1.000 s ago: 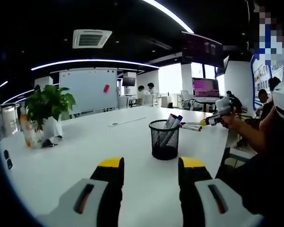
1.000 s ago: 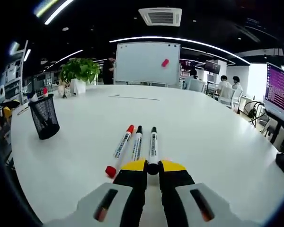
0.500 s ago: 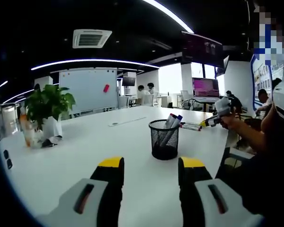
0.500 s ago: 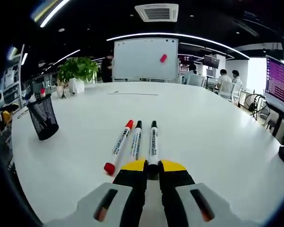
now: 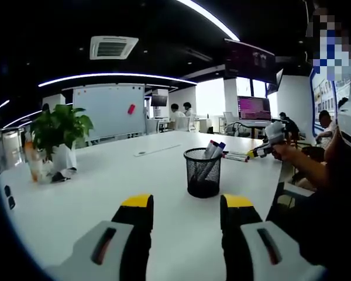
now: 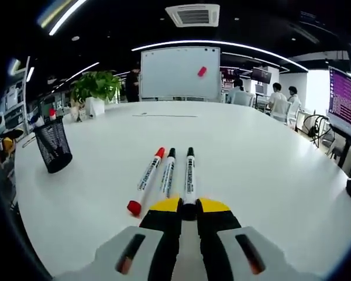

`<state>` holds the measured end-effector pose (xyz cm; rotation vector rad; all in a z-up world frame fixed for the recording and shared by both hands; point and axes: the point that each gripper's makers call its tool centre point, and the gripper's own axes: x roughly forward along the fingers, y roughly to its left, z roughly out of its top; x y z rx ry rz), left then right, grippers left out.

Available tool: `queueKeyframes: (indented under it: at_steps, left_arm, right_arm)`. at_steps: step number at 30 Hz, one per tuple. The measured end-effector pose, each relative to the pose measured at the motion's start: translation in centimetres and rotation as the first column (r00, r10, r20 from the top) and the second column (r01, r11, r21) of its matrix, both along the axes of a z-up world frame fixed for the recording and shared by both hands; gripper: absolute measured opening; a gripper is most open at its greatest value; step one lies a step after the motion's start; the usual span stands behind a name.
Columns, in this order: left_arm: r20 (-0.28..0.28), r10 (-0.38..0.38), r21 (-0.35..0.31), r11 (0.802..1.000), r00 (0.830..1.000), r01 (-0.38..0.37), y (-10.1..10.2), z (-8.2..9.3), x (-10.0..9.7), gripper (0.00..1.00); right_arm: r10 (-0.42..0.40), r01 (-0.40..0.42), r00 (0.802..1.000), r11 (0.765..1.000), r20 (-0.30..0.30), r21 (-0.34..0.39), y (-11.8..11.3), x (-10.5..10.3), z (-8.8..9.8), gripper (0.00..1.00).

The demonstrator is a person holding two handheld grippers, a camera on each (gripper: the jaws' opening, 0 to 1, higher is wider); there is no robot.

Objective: Pick up the whiteboard markers from the pen holder and place them facing the whiteboard neatly

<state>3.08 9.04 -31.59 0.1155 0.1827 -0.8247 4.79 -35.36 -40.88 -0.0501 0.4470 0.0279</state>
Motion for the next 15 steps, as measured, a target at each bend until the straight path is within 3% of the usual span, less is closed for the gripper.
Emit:
queueKeyframes:
  at_steps: [15]
  left_arm:
    - [0.0, 0.001, 0.0, 1.0, 1.0, -0.001, -0.01, 0.01, 0.03, 0.47]
  right_arm:
    - [-0.005, 0.005, 1.0, 1.0, -0.006, 0.022, 0.24, -0.52, -0.08, 0.2]
